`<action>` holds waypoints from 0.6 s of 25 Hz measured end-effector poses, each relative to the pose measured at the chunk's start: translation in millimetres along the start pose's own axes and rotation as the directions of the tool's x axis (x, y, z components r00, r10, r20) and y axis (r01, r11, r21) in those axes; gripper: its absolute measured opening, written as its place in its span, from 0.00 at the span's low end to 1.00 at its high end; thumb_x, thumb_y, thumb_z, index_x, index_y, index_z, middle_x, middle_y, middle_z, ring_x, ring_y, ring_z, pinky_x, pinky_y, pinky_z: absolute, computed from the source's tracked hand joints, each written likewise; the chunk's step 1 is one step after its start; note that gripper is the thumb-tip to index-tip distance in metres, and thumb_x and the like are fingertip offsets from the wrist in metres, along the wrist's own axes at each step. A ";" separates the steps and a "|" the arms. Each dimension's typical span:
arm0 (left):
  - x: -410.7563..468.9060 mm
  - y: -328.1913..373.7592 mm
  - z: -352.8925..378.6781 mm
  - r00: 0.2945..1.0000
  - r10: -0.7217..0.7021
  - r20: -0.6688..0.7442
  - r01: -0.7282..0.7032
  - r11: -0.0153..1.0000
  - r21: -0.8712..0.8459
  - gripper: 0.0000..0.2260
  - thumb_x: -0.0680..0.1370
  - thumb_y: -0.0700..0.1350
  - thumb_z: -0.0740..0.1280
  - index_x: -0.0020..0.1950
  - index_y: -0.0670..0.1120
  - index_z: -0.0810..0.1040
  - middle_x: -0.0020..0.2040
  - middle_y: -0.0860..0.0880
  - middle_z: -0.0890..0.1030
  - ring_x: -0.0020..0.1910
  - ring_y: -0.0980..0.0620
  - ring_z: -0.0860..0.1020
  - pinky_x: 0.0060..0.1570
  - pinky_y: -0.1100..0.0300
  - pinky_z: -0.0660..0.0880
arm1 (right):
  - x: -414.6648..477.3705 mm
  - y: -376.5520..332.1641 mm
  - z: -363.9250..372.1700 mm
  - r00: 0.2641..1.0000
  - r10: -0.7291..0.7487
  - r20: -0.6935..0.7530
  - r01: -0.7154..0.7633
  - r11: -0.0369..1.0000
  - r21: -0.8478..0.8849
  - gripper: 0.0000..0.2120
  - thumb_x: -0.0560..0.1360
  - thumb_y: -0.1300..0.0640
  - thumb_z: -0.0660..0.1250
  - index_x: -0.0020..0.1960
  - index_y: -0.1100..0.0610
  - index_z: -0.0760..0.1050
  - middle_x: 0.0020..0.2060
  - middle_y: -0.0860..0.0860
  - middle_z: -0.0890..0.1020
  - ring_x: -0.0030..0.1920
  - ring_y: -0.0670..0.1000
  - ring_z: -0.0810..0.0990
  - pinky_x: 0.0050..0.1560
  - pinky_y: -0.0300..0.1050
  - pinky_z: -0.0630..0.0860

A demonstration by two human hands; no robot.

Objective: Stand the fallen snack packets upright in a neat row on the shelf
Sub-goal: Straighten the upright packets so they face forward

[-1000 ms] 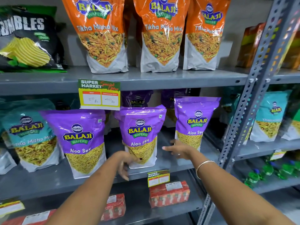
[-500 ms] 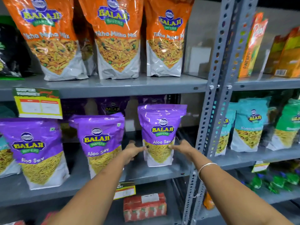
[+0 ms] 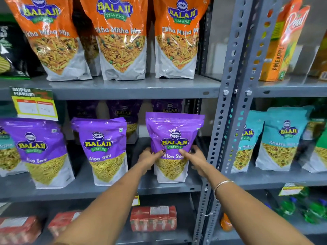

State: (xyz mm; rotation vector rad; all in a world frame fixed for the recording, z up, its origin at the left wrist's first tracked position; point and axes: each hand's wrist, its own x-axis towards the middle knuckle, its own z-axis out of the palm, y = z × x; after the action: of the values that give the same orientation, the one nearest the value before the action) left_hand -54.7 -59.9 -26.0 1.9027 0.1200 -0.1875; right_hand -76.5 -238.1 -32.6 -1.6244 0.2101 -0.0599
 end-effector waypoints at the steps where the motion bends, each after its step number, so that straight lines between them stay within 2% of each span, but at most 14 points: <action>1: -3.1 1.5 -0.4 1.000 -0.006 0.027 0.006 1.000 0.000 0.28 0.72 0.55 0.69 0.68 0.45 0.68 0.67 0.44 0.74 0.63 0.41 0.74 0.47 0.52 0.74 | -2.7 -2.5 -1.2 1.000 -0.004 -0.006 0.004 1.000 -0.009 0.27 0.72 0.57 0.70 0.68 0.61 0.65 0.65 0.56 0.74 0.54 0.51 0.73 0.44 0.41 0.69; 3: -6.6 3.3 -2.7 0.997 -0.032 0.076 0.033 0.999 -0.009 0.29 0.73 0.55 0.68 0.70 0.45 0.65 0.69 0.45 0.72 0.66 0.41 0.72 0.53 0.48 0.74 | -6.1 -5.3 -2.4 1.000 0.014 -0.006 -0.014 1.000 -0.016 0.28 0.72 0.55 0.70 0.68 0.60 0.65 0.65 0.57 0.74 0.56 0.53 0.74 0.47 0.43 0.68; 5: -8.5 4.5 -5.3 0.987 -0.073 0.140 0.078 0.996 -0.030 0.30 0.74 0.56 0.66 0.71 0.45 0.62 0.71 0.44 0.69 0.68 0.40 0.70 0.59 0.44 0.72 | -9.2 -6.6 -1.5 0.997 0.068 0.020 -0.068 0.998 0.002 0.28 0.73 0.54 0.69 0.68 0.59 0.63 0.61 0.55 0.75 0.57 0.54 0.73 0.50 0.45 0.68; 7: -11.9 4.6 -5.4 0.976 -0.099 0.196 0.116 0.990 -0.076 0.29 0.76 0.57 0.63 0.72 0.46 0.60 0.71 0.42 0.69 0.67 0.37 0.71 0.59 0.44 0.71 | -14.7 -4.6 5.0 0.991 0.112 0.068 -0.115 0.993 0.039 0.27 0.74 0.53 0.67 0.69 0.57 0.62 0.57 0.54 0.75 0.55 0.54 0.73 0.47 0.45 0.71; 9: -15.0 4.2 -3.5 0.973 -0.097 0.208 0.128 0.981 -0.142 0.27 0.77 0.56 0.61 0.72 0.46 0.60 0.70 0.41 0.71 0.61 0.37 0.74 0.57 0.45 0.72 | -15.4 0.1 15.3 0.991 0.112 0.067 -0.118 0.989 0.093 0.27 0.73 0.55 0.68 0.68 0.56 0.63 0.59 0.56 0.77 0.53 0.55 0.76 0.45 0.48 0.75; 11: -15.5 2.8 -4.0 0.975 -0.091 0.202 0.132 0.970 -0.202 0.26 0.77 0.55 0.61 0.72 0.46 0.61 0.69 0.41 0.72 0.56 0.39 0.75 0.57 0.45 0.72 | -11.6 5.1 24.5 0.996 0.081 0.028 -0.084 0.985 0.153 0.28 0.72 0.57 0.70 0.68 0.59 0.65 0.62 0.58 0.78 0.51 0.55 0.79 0.40 0.46 0.76; 15: -11.1 -2.8 -10.8 0.976 -0.055 0.213 0.112 0.956 -0.271 0.24 0.78 0.53 0.61 0.71 0.46 0.62 0.68 0.43 0.72 0.59 0.41 0.74 0.64 0.43 0.70 | -4.7 6.7 30.0 0.996 0.075 0.037 -0.082 0.964 0.253 0.29 0.70 0.59 0.71 0.68 0.60 0.65 0.61 0.60 0.78 0.56 0.59 0.79 0.42 0.47 0.78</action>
State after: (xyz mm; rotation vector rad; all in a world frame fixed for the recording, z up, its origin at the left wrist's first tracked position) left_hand -65.3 -48.7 -23.0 1.5854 0.0844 -0.4006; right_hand -76.8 -208.1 -40.8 -1.3584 0.2361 -0.0034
